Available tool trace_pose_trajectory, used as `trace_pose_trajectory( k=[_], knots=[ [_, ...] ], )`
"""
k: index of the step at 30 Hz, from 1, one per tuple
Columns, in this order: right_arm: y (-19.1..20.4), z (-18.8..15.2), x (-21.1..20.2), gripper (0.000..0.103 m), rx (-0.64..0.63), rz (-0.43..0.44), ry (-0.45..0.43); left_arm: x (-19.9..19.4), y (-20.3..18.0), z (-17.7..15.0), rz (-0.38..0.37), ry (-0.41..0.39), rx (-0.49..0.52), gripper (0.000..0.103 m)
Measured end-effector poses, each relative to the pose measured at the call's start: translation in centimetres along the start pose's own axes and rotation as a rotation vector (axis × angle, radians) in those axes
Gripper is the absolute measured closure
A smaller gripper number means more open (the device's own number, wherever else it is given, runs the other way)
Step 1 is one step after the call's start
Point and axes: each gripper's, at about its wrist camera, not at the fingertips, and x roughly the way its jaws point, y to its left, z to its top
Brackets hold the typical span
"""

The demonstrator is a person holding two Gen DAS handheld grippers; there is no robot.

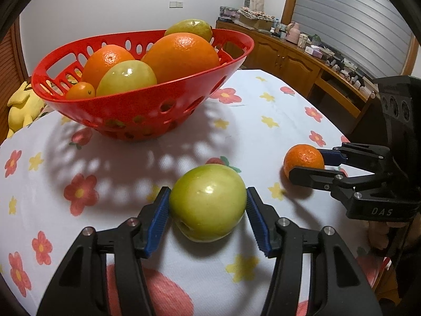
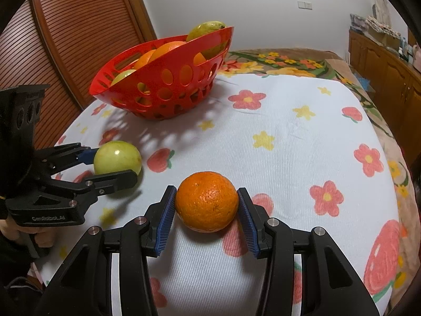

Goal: Organize fruits
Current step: 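Grasp the tangerine with the right tool while the left tool grasps the green citrus, then lift both held fruits and carry them over the red basket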

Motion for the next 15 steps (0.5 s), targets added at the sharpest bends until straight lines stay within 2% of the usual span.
trace_pose_trajectory(
  k=[7,15],
  knots=[
    [0.0,0.0,0.0,0.056,-0.004,-0.001,0.0,-1.0,0.1,-0.1,-0.012,-0.027,-0.014,0.05],
    [0.1,0.6,-0.7,0.056,-0.016,-0.001,-0.01,-5.0,-0.3,1.1,-0.027,-0.105,0.008,0.05]
  ],
)
